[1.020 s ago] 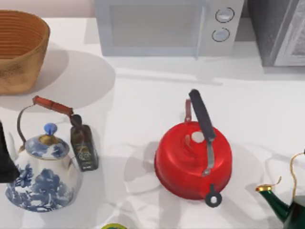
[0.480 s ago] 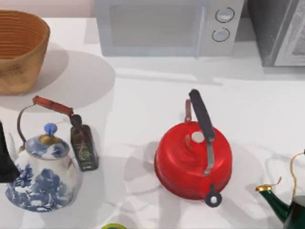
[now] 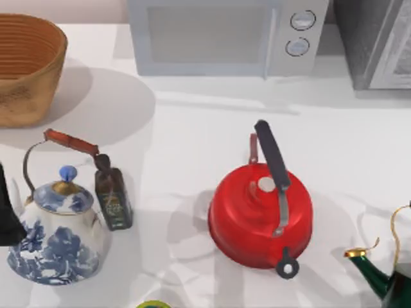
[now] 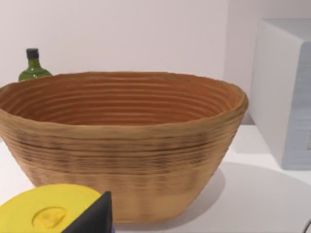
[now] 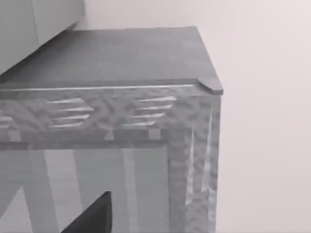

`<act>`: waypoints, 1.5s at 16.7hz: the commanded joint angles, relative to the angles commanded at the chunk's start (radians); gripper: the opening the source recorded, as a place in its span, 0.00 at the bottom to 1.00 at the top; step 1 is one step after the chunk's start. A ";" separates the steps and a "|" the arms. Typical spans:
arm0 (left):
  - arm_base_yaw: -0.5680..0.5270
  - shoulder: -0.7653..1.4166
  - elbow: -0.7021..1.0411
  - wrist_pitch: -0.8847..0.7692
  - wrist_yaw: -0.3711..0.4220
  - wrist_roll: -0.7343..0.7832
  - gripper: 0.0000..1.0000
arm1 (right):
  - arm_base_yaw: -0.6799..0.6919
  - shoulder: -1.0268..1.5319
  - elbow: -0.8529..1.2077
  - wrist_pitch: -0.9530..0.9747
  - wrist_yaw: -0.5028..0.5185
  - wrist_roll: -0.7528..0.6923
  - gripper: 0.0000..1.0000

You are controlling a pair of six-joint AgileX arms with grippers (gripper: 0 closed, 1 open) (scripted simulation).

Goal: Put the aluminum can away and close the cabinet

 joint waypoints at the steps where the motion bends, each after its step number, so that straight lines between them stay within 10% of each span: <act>1: 0.000 0.000 0.000 0.000 0.000 0.000 1.00 | 0.001 -0.012 0.054 -0.065 0.004 -0.002 1.00; 15: 0.000 0.000 0.000 0.000 0.000 0.000 1.00 | 0.063 -0.054 0.217 -0.235 0.083 -0.008 1.00; 25: 0.000 0.000 0.000 0.000 0.000 0.000 1.00 | 0.811 -0.057 0.240 -0.267 0.835 -0.018 1.00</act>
